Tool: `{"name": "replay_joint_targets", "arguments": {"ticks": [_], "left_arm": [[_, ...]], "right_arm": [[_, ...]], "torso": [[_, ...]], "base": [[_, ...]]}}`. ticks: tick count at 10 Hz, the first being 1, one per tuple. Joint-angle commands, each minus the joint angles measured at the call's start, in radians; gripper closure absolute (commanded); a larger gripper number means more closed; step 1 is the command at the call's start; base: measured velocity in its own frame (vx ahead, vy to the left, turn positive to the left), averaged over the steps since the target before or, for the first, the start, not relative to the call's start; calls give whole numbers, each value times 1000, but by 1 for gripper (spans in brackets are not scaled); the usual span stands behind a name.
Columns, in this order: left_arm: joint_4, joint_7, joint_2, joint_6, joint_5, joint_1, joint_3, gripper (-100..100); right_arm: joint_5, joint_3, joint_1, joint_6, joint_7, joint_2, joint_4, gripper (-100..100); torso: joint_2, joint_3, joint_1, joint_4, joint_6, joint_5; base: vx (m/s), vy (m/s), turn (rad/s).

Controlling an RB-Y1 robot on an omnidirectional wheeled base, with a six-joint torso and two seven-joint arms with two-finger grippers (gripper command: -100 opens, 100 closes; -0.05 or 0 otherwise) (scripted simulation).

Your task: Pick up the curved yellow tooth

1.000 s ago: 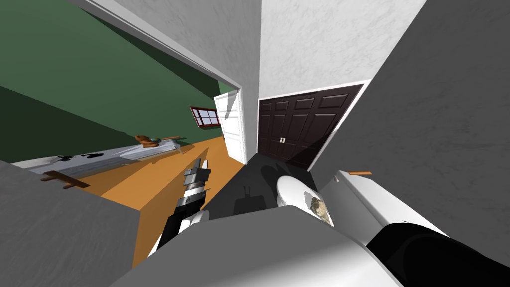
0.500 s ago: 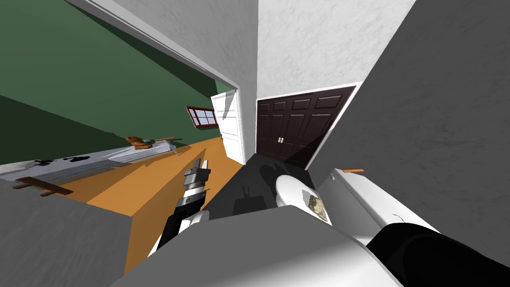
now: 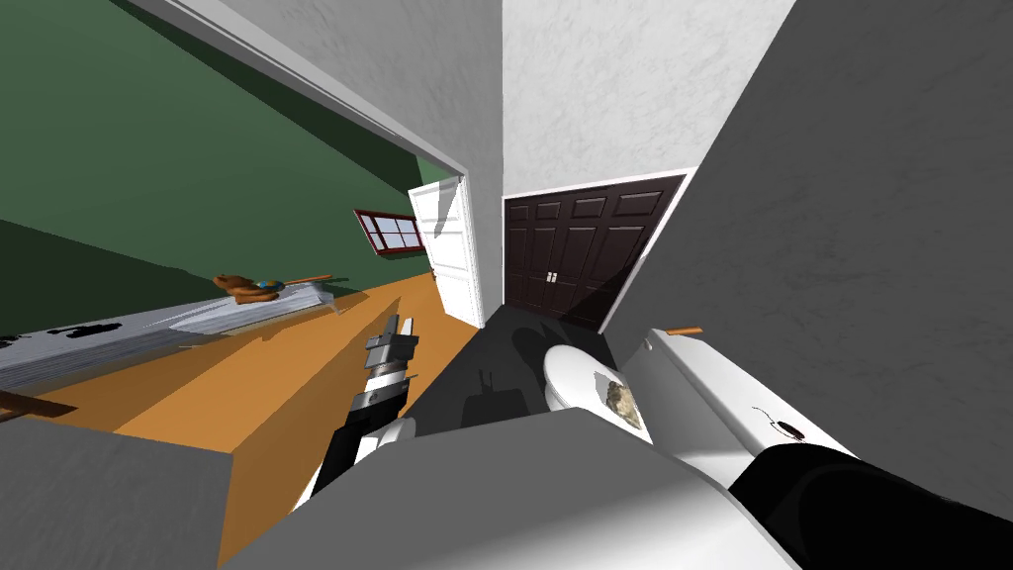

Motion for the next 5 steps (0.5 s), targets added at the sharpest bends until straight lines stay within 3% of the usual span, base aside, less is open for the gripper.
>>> {"name": "replay_joint_targets", "arguments": {"ticks": [1,4,5], "left_arm": [[0,0,0,0,0,0,0,0],[0,0,0,0,0,0,0,0],[0,0,0,0,0,0,0,0]], "right_arm": [[32,-4,-7,38,-22,-28,-50,100],[30,-4,-5,36,-23,-28,-59,100],[30,-6,-3,39,-23,-28,-63,0]], "torso": [[0,0,0,0,0,0],[0,0,0,0,-2,0],[0,0,0,0,-1,0]], "base": [[13,3,-236],[3,4,-17],[0,0,0]]}}
